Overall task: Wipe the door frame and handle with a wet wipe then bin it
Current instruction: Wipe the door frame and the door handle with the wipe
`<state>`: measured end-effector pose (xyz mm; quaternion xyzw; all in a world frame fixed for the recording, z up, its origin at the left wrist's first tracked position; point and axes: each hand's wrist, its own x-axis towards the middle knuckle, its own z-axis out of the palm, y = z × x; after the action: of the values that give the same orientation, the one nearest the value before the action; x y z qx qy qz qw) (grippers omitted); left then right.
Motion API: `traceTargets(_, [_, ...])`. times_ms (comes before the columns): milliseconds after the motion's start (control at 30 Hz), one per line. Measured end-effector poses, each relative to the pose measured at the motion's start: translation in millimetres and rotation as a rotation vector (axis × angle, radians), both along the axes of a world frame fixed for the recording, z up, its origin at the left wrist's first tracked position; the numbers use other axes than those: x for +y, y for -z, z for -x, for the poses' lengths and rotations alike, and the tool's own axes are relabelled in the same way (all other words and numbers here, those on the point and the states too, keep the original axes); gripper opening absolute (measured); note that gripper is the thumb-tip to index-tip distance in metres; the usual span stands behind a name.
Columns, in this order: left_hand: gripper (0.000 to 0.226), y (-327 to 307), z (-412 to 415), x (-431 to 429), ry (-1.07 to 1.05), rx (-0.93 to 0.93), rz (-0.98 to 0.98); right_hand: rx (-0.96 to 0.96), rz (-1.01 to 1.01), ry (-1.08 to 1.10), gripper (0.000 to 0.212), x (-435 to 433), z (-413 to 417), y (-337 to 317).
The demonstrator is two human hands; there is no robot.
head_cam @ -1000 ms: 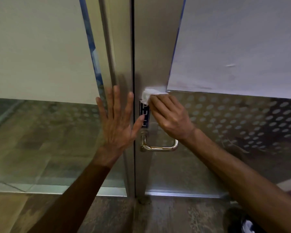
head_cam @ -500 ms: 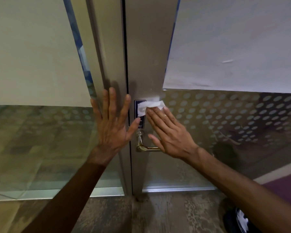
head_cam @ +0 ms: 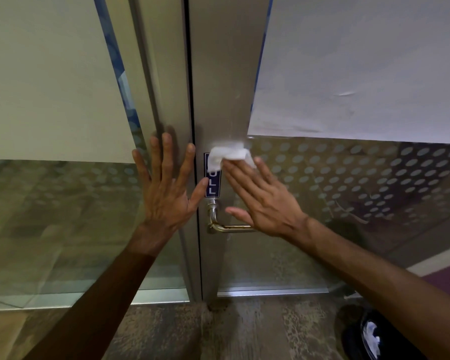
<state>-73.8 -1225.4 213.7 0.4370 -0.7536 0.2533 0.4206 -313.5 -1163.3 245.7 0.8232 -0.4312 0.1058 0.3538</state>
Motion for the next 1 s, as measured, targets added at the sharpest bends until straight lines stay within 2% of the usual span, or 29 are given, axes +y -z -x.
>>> traceTargets(67, [0.081,1.6,-0.9,-0.4,-0.012,-0.008,-0.006,0.049,-0.076,0.021,0.078,10.3,1.9,21.9])
traceTargets(167, [0.081,1.2,-0.4,0.2,-0.019,-0.018,-0.011,0.047,-0.083,0.040,0.076,14.7,3.9,26.8])
traceTargets(267, [0.081,-0.5,0.1,-0.3,-0.022,-0.007,-0.021,0.039,0.000,0.058,0.078,11.1,2.0,6.4])
traceTargets(400, [0.083,-4.4,0.2,-1.7,-0.018,-0.004,-0.011,-0.122,0.130,0.082,0.078,-3.5,-9.6,-23.3])
traceTargets(467, [0.083,-5.9,2.2,-3.2,-0.010,0.001,-0.011,-0.136,0.087,0.093,0.078,-1.9,-14.9,-12.8])
traceTargets(567, [0.084,-4.9,4.7,-3.8,-0.012,0.004,-0.007,-0.029,-0.066,0.089,0.077,14.9,-16.4,24.3])
traceTargets(667, [0.085,-1.6,3.1,-6.6,-0.012,0.000,0.010,0.024,-0.137,0.100,0.078,21.3,-12.8,37.3])
traceTargets(900, [0.084,-1.6,0.9,-12.1,-0.010,0.003,0.033,-0.205,0.034,0.075,0.080,-4.6,-17.8,-25.9])
traceTargets(1000, [0.084,-2.1,-0.5,-14.1,-0.014,0.006,0.047,-0.244,-0.030,0.064,0.078,2.1,-23.7,-12.9])
